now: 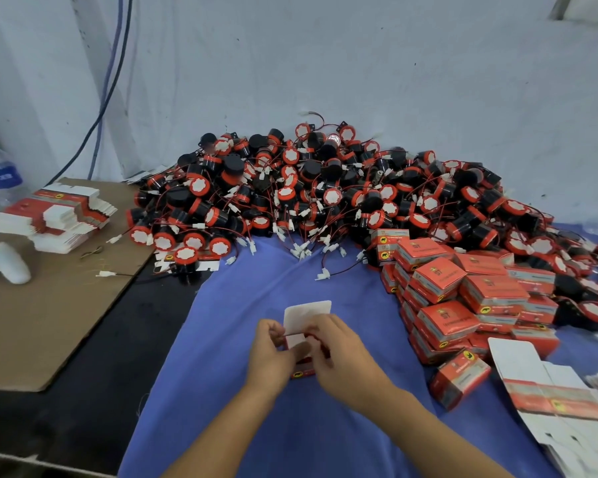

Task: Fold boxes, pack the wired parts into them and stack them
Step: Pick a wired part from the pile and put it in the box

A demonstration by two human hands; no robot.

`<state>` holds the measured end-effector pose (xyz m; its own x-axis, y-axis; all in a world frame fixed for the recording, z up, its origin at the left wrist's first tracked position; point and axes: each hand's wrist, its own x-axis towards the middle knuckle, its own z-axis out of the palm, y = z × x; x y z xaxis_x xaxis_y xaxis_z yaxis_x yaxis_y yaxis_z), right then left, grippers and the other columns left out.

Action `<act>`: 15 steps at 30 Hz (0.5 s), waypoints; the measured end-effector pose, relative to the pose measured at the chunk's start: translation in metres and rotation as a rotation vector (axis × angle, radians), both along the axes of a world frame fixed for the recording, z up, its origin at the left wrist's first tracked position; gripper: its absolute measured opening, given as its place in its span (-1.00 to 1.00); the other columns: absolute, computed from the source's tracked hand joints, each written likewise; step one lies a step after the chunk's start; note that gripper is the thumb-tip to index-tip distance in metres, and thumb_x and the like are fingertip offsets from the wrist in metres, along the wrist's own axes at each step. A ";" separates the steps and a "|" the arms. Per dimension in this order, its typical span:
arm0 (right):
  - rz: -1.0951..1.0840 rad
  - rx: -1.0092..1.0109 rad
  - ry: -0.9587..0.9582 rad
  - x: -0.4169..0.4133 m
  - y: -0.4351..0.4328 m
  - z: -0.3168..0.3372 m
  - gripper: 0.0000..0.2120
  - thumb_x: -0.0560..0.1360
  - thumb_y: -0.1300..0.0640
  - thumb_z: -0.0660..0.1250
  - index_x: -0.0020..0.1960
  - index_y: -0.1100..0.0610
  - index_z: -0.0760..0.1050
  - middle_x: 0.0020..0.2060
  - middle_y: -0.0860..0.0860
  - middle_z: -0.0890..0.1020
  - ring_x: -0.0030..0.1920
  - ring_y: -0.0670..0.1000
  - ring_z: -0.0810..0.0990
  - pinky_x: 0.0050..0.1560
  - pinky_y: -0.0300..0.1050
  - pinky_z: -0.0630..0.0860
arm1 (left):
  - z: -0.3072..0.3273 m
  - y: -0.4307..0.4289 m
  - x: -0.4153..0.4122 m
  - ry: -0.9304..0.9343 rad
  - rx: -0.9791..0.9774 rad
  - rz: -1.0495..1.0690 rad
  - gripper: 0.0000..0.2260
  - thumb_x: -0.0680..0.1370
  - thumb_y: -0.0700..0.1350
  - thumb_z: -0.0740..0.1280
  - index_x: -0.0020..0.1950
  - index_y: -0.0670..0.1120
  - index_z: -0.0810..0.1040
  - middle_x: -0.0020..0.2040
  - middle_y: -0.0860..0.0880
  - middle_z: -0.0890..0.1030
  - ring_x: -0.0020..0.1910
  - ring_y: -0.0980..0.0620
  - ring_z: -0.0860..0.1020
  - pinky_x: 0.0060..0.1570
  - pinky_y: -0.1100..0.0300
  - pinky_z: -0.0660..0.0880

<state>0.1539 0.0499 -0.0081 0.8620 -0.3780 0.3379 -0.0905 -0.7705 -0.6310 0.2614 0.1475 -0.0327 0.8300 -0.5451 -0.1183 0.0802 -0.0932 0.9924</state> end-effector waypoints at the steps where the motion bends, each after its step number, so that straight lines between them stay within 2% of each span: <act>1: -0.057 -0.013 -0.118 -0.006 0.000 -0.002 -0.73 0.51 0.32 0.23 0.02 -0.05 0.47 -0.06 -0.21 0.51 -0.07 -0.15 0.53 -0.16 -0.38 0.43 | -0.002 -0.003 -0.001 -0.012 0.023 -0.002 -0.64 0.43 -0.30 0.53 0.00 -0.15 0.35 -0.01 -0.10 0.57 -0.07 0.02 0.54 -0.05 0.03 0.55; 3: -0.298 0.071 -0.341 -0.013 -0.003 -0.007 -0.71 0.51 0.33 0.29 -0.01 -0.07 0.50 -0.06 -0.18 0.56 -0.06 -0.11 0.57 -0.13 -0.35 0.45 | -0.006 -0.004 0.001 -0.055 0.052 -0.001 -0.60 0.41 -0.28 0.54 0.01 -0.11 0.33 -0.01 -0.06 0.58 -0.10 0.03 0.53 -0.06 0.02 0.55; 4: -0.433 0.223 -0.386 -0.014 -0.008 -0.005 -0.70 0.51 0.32 0.31 0.01 -0.10 0.49 -0.02 -0.17 0.57 -0.05 -0.09 0.58 -0.13 -0.31 0.46 | -0.007 -0.004 0.003 -0.067 0.056 -0.005 -0.58 0.41 -0.26 0.55 0.03 -0.07 0.34 0.00 -0.03 0.60 -0.08 0.05 0.55 -0.08 0.05 0.54; 5: -0.525 0.470 -0.376 -0.014 -0.014 -0.004 -0.67 0.52 0.31 0.33 0.06 -0.12 0.48 0.05 -0.13 0.57 -0.03 -0.06 0.58 -0.13 -0.24 0.48 | -0.007 -0.004 0.004 -0.069 0.060 -0.015 -0.57 0.41 -0.24 0.56 0.04 -0.01 0.34 0.01 0.01 0.61 -0.06 0.07 0.58 -0.10 0.08 0.55; 6: -0.546 0.731 -0.305 -0.012 -0.019 -0.004 -0.64 0.52 0.32 0.33 0.13 -0.11 0.48 0.11 -0.07 0.56 -0.03 -0.01 0.58 -0.13 -0.17 0.50 | -0.007 -0.003 0.004 -0.086 0.068 -0.029 -0.56 0.41 -0.21 0.57 0.04 0.05 0.36 0.01 0.03 0.63 -0.05 0.09 0.61 -0.11 0.08 0.58; 7: -0.504 0.890 -0.217 -0.009 -0.022 -0.007 -0.61 0.53 0.34 0.33 0.21 -0.08 0.47 0.14 -0.02 0.56 -0.06 0.03 0.58 -0.14 -0.13 0.52 | -0.008 -0.002 0.005 -0.123 0.077 -0.044 -0.58 0.41 -0.19 0.57 0.03 0.08 0.39 -0.01 0.04 0.65 -0.06 0.09 0.62 -0.11 0.06 0.60; 10: -0.342 0.930 -0.142 -0.002 -0.022 -0.015 -0.57 0.55 0.36 0.29 0.26 -0.10 0.52 0.05 0.03 0.65 -0.12 0.03 0.63 -0.17 -0.09 0.57 | -0.010 0.002 0.007 -0.248 0.117 -0.070 -0.69 0.41 -0.13 0.58 -0.04 0.08 0.48 -0.08 0.05 0.66 -0.08 0.06 0.63 -0.16 0.07 0.61; 12: -0.302 0.892 -0.159 -0.002 -0.020 -0.018 -0.58 0.55 0.39 0.26 0.15 -0.09 0.63 -0.01 0.02 0.71 -0.13 0.03 0.66 -0.12 -0.02 0.61 | -0.011 0.005 0.011 -0.278 0.112 -0.091 -0.72 0.41 -0.11 0.58 -0.08 0.10 0.50 -0.11 0.08 0.67 -0.11 0.11 0.63 -0.21 0.18 0.58; 15: -0.244 0.849 -0.131 -0.004 -0.024 -0.022 -0.56 0.53 0.41 0.24 -0.05 -0.10 0.70 -0.13 -0.08 0.72 -0.15 -0.10 0.66 -0.14 -0.14 0.63 | -0.011 0.008 0.015 -0.340 0.136 -0.148 -0.74 0.43 -0.08 0.57 -0.07 0.12 0.51 -0.15 0.13 0.67 -0.17 0.18 0.63 -0.26 0.28 0.57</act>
<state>0.1495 0.0260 -0.0301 0.6992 -0.7132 -0.0491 -0.0782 -0.0080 -0.9969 0.2768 0.1553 -0.0434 0.7481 -0.6599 0.0704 -0.2748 -0.2115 0.9379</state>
